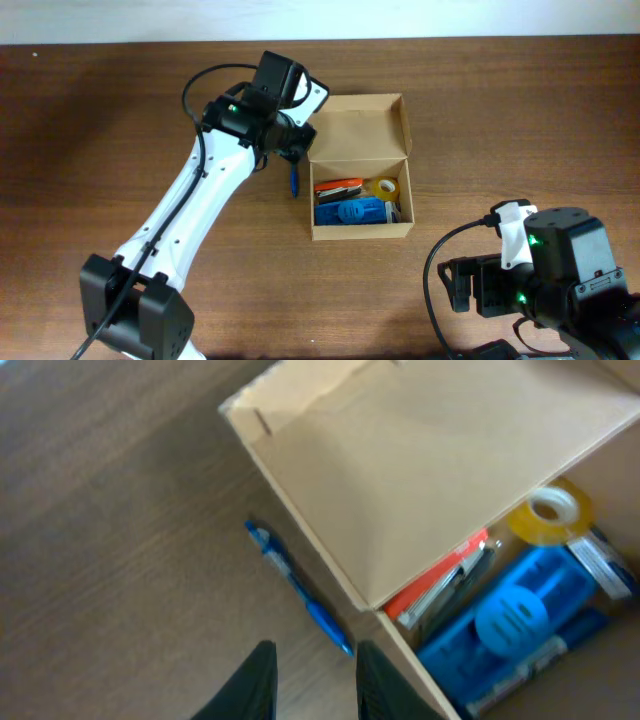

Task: Pack container
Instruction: 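Move the left gripper to the blue pen and grasp it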

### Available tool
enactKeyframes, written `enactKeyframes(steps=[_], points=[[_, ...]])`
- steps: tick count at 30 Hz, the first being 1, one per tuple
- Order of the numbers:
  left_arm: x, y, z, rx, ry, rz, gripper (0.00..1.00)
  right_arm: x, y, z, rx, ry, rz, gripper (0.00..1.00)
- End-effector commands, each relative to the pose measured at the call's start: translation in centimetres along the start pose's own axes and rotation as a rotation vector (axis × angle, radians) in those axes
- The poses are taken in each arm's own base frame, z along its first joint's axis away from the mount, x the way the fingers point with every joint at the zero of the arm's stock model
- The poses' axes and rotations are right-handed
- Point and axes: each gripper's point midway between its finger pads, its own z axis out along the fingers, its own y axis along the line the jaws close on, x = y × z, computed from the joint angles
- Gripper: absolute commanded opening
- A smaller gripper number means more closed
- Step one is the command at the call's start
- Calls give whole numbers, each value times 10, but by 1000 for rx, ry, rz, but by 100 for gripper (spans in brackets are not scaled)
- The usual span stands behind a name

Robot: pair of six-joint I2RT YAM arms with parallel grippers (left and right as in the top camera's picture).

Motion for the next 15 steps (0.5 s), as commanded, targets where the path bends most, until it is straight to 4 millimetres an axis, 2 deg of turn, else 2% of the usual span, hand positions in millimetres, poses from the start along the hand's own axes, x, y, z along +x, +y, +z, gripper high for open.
enactKeyframes(steps=[1, 8, 15], points=[[13, 10, 7, -16, 4, -118, 25, -2, 2, -3, -8, -16, -11, 99], [35, 24, 38, -35, -7, -225, 25, -2, 2, -3, -8, -16, -11, 99], [51, 24, 76, -40, -92, -299, 25, -2, 2, -3, -8, -16, -11, 99]])
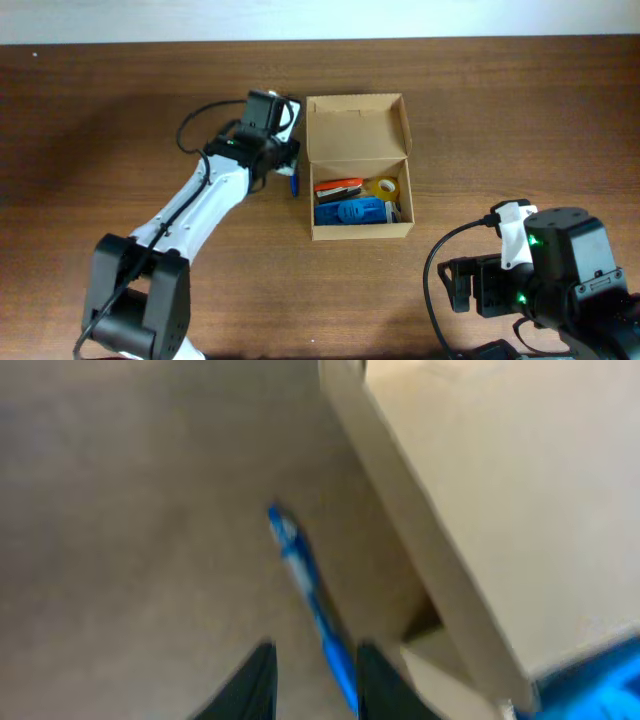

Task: Pack container
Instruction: 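Move the left gripper to the blue pen and grasp it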

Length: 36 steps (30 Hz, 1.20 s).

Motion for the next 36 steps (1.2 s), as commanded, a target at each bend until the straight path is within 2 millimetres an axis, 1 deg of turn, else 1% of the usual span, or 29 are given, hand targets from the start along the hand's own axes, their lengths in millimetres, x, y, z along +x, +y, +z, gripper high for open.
enactKeyframes(steps=[1, 5, 7, 8, 13, 16, 20, 24, 27, 30, 33, 36], points=[[12, 3, 4, -2, -14, -69, 25, -2, 2, -3, -8, -15, -10, 99], [27, 4, 17, 2, -40, -177, 26, -2, 2, -3, -8, -15, -10, 99], [32, 4, 21, 4, -53, -213, 36, -2, 2, -3, -8, -15, -11, 99], [34, 4, 22, 5, -57, -229, 39, -2, 2, -3, -8, -15, -10, 99], [46, 5, 31, 4, -35, -323, 40, -2, 2, -3, -8, -15, -10, 99], [52, 5, 44, 2, -18, -379, 40, -2, 2, -3, -8, -15, -10, 99], [51, 6, 53, 4, -34, -379, 40, -2, 2, -3, -8, -15, -10, 99], [63, 6, 63, -3, 4, -379, 40, -2, 2, -3, -8, -15, -10, 99], [61, 6, 61, -11, 21, -378, 40, -2, 2, -3, -8, -15, -10, 99], [58, 15, 56, -74, 56, -362, 40, -2, 2, -3, -8, -15, -11, 99], [52, 14, 58, -75, 68, -341, 40, -2, 2, -3, -8, -15, -10, 99], [53, 11, 61, -74, 84, -335, 40, -2, 2, -3, -8, -15, -10, 99]])
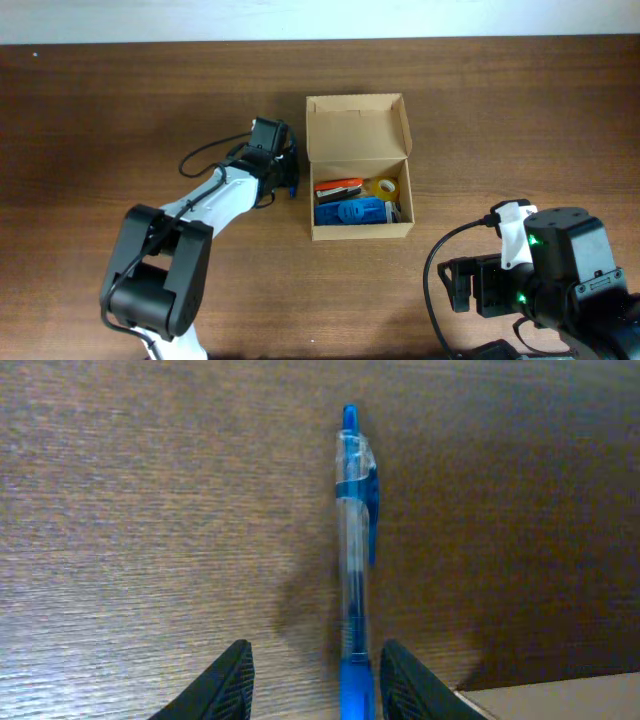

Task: Pack container
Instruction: 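Move the left gripper to the blue pen and grasp it, then carry the blue pen into the box and release it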

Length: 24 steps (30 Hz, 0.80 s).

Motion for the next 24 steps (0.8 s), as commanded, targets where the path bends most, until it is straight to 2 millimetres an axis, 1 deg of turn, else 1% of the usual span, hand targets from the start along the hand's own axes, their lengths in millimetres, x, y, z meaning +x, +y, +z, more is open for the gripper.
enactKeyframes(steps=[1, 5, 8, 10, 12, 14, 16, 17, 18, 21, 23, 24], points=[[-1, -2, 7, -9, 7, 24, 40, -2, 2, -3, -8, -15, -11, 99], [6, -12, 9, -1, 19, 46, 40, -2, 2, -3, -8, -15, -11, 99], [14, -17, 13, -12, 65, 67, 40, -2, 2, -3, -8, -15, -11, 99], [15, -15, 14, -28, 74, 68, 40, -2, 2, -3, -8, -15, -11, 99], [15, -8, 13, -66, 76, 70, 39, -2, 2, -3, -8, -15, -11, 99], [20, -2, 11, -98, 100, 73, 24, -2, 2, -3, -8, -15, -11, 99], [23, 2, 11, -116, 110, 75, 21, -2, 2, -3, -8, -15, -11, 99], [23, 2, 11, -117, 111, 75, 14, -2, 2, -3, -8, -15, -11, 99], [23, 2, 11, -117, 112, 75, 11, -2, 2, -3, -8, -15, -11, 99], [23, 4, 11, -126, 108, 76, 8, -2, 2, -3, -8, -15, -11, 99], [16, 8, 6, -162, 102, 78, 5, -2, 2, -3, -8, -15, -11, 99], [9, 10, 0, -190, 96, 81, 4, -2, 2, -3, -8, -15, -11, 99]])
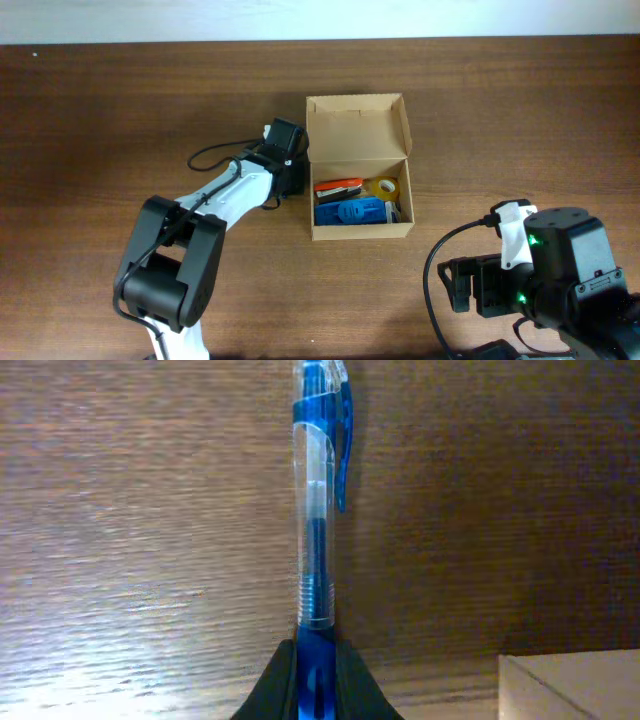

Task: Pack container
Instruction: 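Carry the blue pen into the box and release it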

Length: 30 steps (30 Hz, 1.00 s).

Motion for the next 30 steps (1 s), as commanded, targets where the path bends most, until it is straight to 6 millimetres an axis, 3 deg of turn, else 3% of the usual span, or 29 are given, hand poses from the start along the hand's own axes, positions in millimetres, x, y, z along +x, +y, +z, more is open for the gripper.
enactKeyframes(steps=[1, 5, 11, 15, 17, 19, 20, 24, 26, 30], points=[[-21, 11, -10, -86, -38, 2, 2, -2, 2, -3, -8, -15, -10, 99], [-45, 29, -52, -190, -117, -7, 2, -2, 2, -3, -8, -15, -11, 99], [-71, 28, -138, -185, -314, -26, 2, -2, 2, -3, -8, -15, -10, 99], [-72, -5, -180, -152, -395, 263, 2, -2, 2, -3, -8, -15, -10, 99], [-68, -29, -188, -123, -413, 436, 2, -2, 2, -3, -8, -15, -10, 99], [-59, -69, -192, -12, -434, 670, 2, -2, 2, -3, -8, -15, -11, 99], [-50, -94, -196, 75, -450, 807, 2, -2, 2, -3, -7, -15, -11, 99], [-9, -157, -209, 337, -503, 1240, 2, -2, 2, -3, -7, -15, -10, 99], [3, -169, -204, 386, -499, 1340, 2, -2, 2, -3, -8, -15, -11, 99], [21, -168, -165, 389, -379, 1409, 1, -2, 2, -3, -8, -15, -11, 99]])
